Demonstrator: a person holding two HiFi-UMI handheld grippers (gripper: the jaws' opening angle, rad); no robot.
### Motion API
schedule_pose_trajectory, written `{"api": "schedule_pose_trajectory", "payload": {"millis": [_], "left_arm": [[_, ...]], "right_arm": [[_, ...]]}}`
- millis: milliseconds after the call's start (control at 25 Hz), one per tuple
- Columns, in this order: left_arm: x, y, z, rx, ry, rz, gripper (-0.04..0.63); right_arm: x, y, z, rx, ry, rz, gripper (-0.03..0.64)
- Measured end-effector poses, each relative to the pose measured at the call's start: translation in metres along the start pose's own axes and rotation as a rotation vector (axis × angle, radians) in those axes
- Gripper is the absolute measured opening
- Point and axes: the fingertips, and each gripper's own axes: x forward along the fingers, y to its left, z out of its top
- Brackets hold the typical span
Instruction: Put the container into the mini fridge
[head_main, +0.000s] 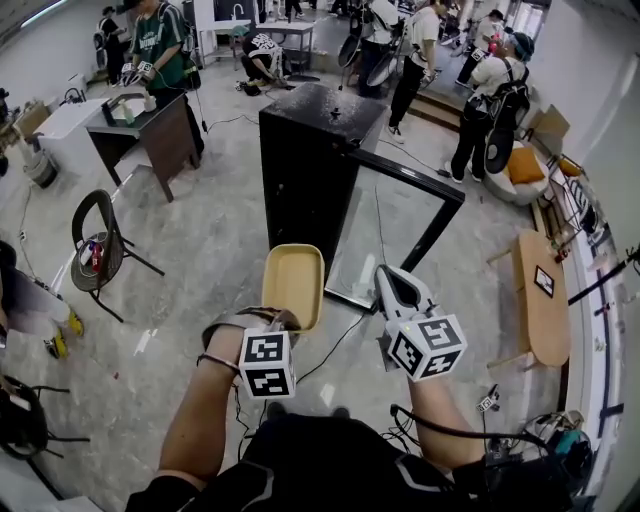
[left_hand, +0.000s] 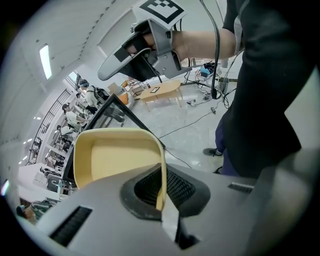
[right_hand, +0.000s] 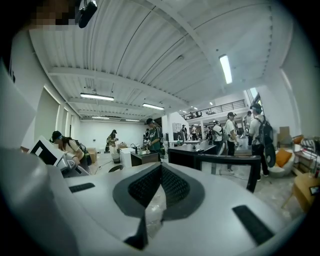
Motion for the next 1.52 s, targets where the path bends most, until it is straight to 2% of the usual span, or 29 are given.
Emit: {"api": "schedule_pose_trajectory", "payload": {"millis": [680,1240,1400,1520], "left_arm": [[-0.007,-0.005,-0.022,0.033,-0.052,-0.043,0.011],[-0.023,-0.008,-0.06,0.086,-0.074,-0.062,0.011],[-0.022,-0.007,-0.06,0.078,-0.104,-0.081,0.011],[-0.019,-0.002,-0.066,0.083,-0.089,-0.072,0.011]], "right_arm": [[0.017,0.02,0.0,0.005,0.007,-0.043,0.008],[0.028,0.059,0.001,0.003,-0.016,-0.088,0.008],[0.03,0.06,0.0,-0.006,-0.029,-0.068,0.008],[0.032,0.06,0.006,-0.04,-0.054,-0.052,0.008]]}}
